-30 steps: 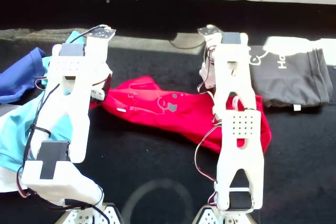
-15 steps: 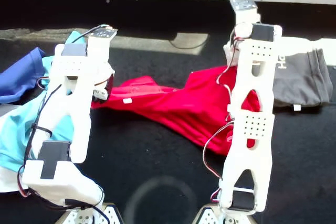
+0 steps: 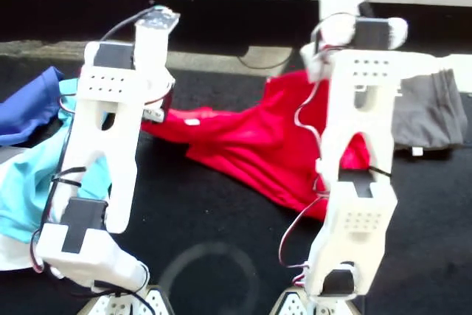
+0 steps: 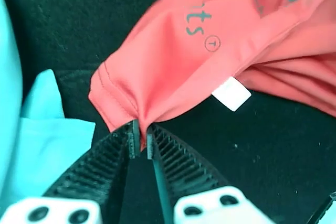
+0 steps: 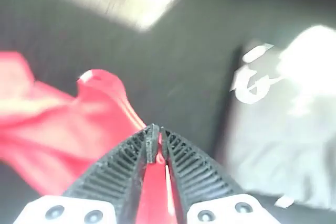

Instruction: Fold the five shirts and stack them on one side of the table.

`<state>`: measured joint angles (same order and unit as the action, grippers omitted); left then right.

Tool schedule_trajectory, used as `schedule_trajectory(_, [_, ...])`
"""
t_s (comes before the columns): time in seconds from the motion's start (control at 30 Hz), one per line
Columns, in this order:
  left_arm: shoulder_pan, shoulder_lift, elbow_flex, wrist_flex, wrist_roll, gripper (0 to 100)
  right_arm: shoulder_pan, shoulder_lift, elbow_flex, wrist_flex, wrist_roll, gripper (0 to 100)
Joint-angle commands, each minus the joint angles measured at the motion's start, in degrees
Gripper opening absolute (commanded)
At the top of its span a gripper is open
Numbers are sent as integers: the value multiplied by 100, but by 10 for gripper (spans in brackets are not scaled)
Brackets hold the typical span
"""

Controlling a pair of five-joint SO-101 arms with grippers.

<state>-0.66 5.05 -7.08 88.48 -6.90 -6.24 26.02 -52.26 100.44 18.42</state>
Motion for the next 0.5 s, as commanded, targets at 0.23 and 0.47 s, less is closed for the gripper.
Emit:
schedule_trajectory(0.23, [-488,-48,1033,18,0,9,-1103,-3248,5297,-497,-53,6])
schedule_trajectory(0.47, [-813,-48,1165,18,-70,9,-2202,-4989,9420,-2703,-62,6])
